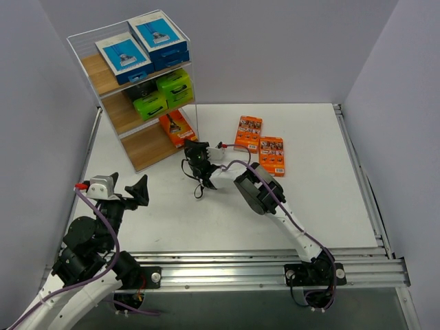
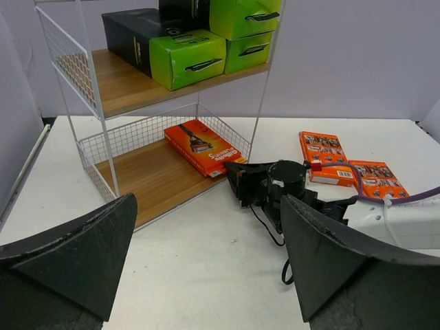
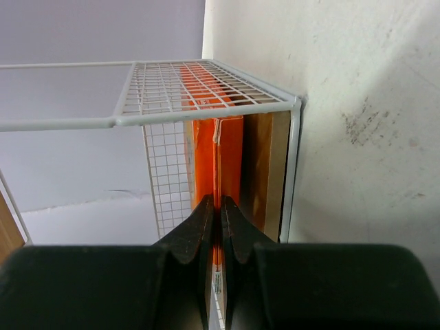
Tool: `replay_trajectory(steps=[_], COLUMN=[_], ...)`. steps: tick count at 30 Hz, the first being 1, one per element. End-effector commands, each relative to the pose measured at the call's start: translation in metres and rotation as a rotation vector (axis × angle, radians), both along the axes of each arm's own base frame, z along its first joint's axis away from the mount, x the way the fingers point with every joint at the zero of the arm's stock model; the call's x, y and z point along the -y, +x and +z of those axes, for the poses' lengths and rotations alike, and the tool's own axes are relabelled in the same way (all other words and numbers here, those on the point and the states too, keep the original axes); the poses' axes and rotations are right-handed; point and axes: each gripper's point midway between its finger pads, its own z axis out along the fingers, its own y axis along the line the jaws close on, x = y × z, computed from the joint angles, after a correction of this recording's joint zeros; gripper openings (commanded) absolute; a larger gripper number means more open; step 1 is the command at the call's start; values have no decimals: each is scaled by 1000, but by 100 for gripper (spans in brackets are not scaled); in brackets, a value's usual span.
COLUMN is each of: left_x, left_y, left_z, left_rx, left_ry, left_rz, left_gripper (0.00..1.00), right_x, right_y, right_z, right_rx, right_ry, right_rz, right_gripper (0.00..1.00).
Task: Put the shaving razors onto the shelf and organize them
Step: Place the shaving razor onto shelf
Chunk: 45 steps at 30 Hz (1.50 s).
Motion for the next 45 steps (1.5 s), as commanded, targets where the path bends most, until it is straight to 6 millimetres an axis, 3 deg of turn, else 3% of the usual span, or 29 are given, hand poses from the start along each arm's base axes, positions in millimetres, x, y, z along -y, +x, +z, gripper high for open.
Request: replay_trajectory(steps=[1,7,9,13,16,34,35,37,38,40,41,43,44,45], left_x=[-3,-2,-2,0,0,1,1,0,0,-1,-1,-1,-2,-1], left_y=[-1,-1,-1,-1,-1,0,0,1,1,2,3,3,4,4], left_z=[13,13,13,14,13,10,10,10,9,8,7,7,6,5], left_rx=[46,47,45,48,45,41,40,40,37,34,32,30,28,25], left_ry=[-37,-38,-36,-35,-33,-18,-15,-11,-7,-3,2,4,7,12], left_rz=[8,5,6,-7,-4,-4,-2,3,8,13,19,19,24,23], left_gripper=[94,94,94,94,94,94,94,94,94,94,94,94,94,94], right_x=[-3,-2,-3,-1,1,18,19,24,24,30,31,36,38,37], right_y=[11,12,10,9,7,-12,-14,-22,-24,-31,-33,-41,-45,-49], right_z=[25,26,24,25,28,35,44,40,52,49,62,59,73,74], right_rx=[47,50,46,42,43,30,42,35,51,42,57,49,68,73], right_ry=[29,32,31,28,17,17,24,8,9,-18,-15,-58,-53,-69], right_rz=[-7,-2,2,5,7,25,34,43,57,74,83,119,132,169], right_gripper=[0,1,8,32,38,46,47,48,49,51,51,51,52,52])
